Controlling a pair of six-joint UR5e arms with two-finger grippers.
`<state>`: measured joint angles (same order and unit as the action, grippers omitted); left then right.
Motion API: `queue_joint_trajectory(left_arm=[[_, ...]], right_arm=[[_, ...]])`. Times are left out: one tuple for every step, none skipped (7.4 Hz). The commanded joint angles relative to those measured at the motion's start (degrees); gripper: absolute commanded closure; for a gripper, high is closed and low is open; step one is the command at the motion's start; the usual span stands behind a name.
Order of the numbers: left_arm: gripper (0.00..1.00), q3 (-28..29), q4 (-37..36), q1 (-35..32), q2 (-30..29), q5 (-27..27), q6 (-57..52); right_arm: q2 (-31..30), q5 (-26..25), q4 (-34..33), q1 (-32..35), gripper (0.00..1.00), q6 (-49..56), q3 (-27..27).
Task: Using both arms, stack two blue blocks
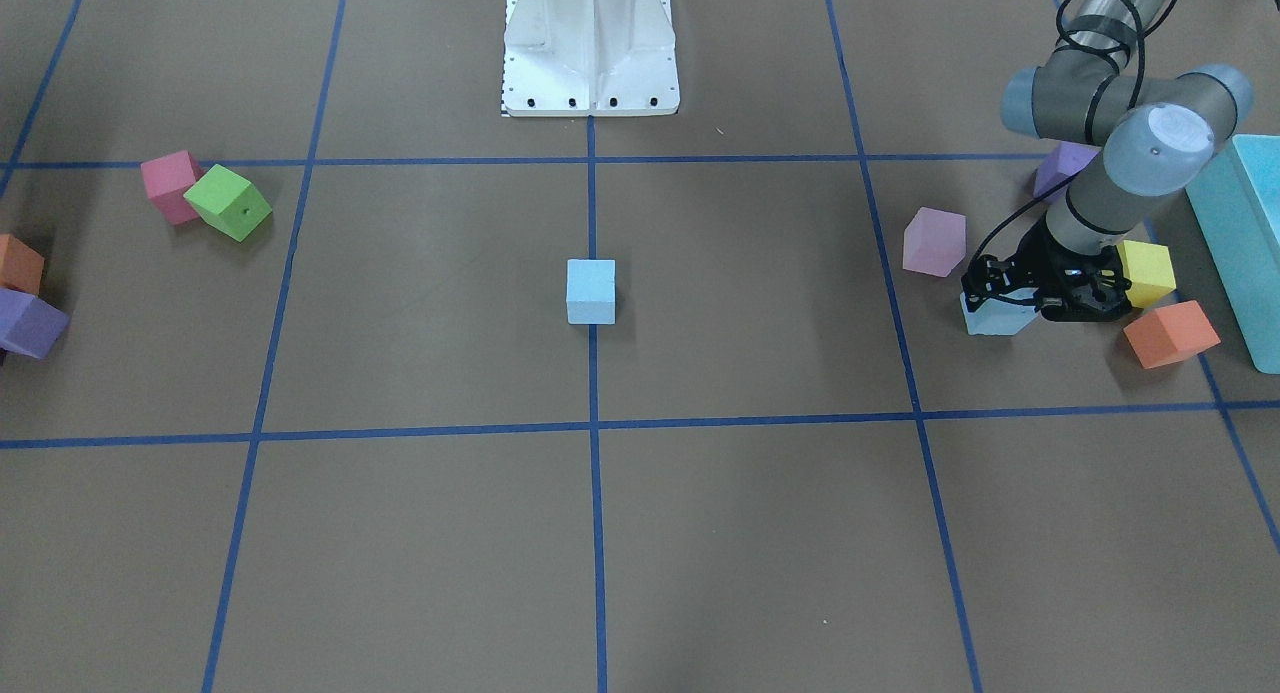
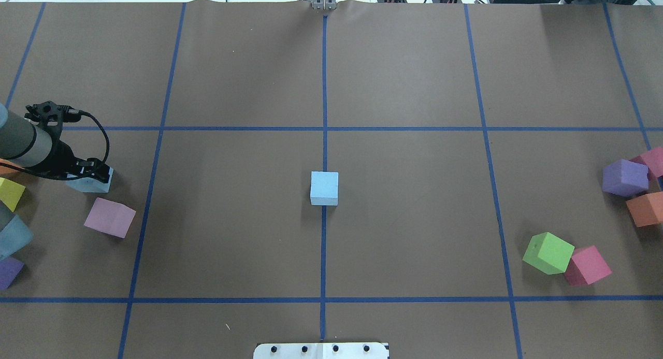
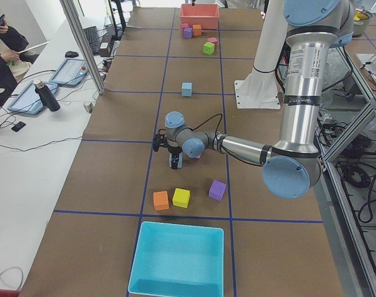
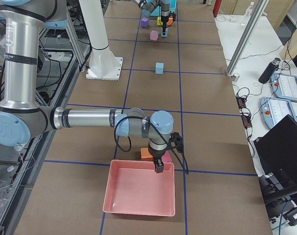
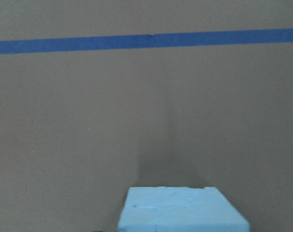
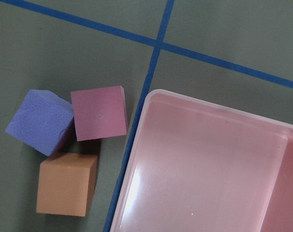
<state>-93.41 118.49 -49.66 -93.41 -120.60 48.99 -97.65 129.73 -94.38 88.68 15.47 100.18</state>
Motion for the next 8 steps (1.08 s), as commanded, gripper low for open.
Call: queue_joint_trajectory(left_arm=[[0.92, -1.15, 0.07, 0.09, 0.07, -0.07, 0.05], [0.98, -4.12, -0.97, 0.00, -0.02, -0.77, -0.12], [1.00, -7.46, -4.81, 0.09, -1.06, -0.69, 0.13], [1.00, -9.76, -14.68, 0.18, -6.99, -0.16, 0.40], [1.00, -10.13, -24.96, 0.26, -15.49, 0.02, 0.58], [1.00, -10.04, -32.81, 2.44, -22.36, 0.28, 0.49], [1.00, -9.69, -37.59, 6.29, -28.52, 2.80, 1.45], [1.00, -8.47, -39.46, 9.72, -33.28, 4.05, 8.76]], right_arm=[[0.00, 0.00, -0.02, 0.00, 0.00, 0.00, -0.07], [0.00, 0.00, -0.02, 0.00, 0.00, 0.00, -0.08], [-0.26, 0.09, -0.02, 0.00, 0.00, 0.00, -0.08], [-0.26, 0.00, -0.02, 0.00, 0.00, 0.00, -0.16], [-0.26, 0.00, -0.02, -0.09, 0.00, 0.00, -0.16], [-0.35, -0.09, -0.02, -0.09, 0.00, 0.00, -0.25], [-0.35, -0.09, -0.02, -0.09, 0.00, 0.00, -0.25], [-0.35, -0.09, -0.02, -0.09, 0.00, 0.00, -0.25]])
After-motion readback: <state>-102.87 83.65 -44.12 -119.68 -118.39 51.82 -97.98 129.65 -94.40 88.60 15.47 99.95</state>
